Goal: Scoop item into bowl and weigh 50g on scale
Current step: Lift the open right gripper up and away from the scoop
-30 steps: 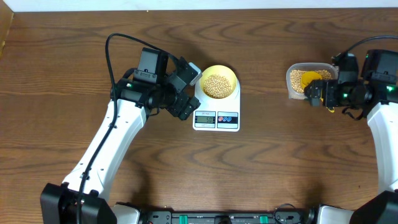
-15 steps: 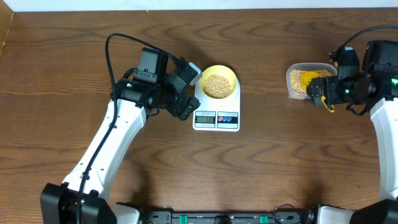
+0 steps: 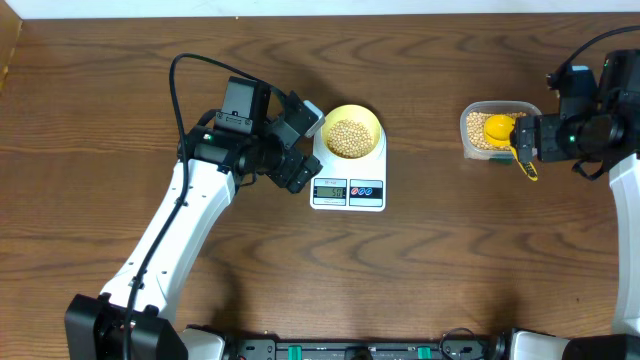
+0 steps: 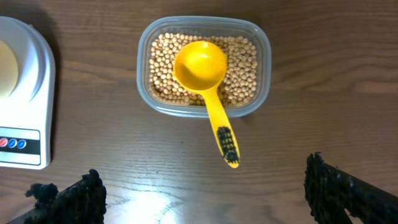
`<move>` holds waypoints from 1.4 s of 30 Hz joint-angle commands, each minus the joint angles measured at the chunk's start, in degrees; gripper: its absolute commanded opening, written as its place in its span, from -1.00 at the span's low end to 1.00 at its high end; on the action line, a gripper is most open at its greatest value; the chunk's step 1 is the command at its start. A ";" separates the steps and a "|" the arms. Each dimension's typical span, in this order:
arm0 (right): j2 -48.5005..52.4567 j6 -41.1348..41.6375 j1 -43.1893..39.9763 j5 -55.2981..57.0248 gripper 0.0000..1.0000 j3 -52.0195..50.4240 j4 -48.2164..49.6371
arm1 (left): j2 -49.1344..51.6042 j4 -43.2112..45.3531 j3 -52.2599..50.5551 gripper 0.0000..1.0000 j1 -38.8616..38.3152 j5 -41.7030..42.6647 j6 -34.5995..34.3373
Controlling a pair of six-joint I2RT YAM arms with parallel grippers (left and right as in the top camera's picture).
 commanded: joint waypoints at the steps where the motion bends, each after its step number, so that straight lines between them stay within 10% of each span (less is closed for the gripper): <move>1: -0.94 0.87 0.39 1.66 0.99 1.40 0.63 | -0.24 0.00 -0.66 0.71 0.24 0.74 0.37; 42: -0.90 0.87 0.35 1.79 0.99 1.38 4.24 | -0.24 0.00 -0.66 0.72 0.24 0.74 0.37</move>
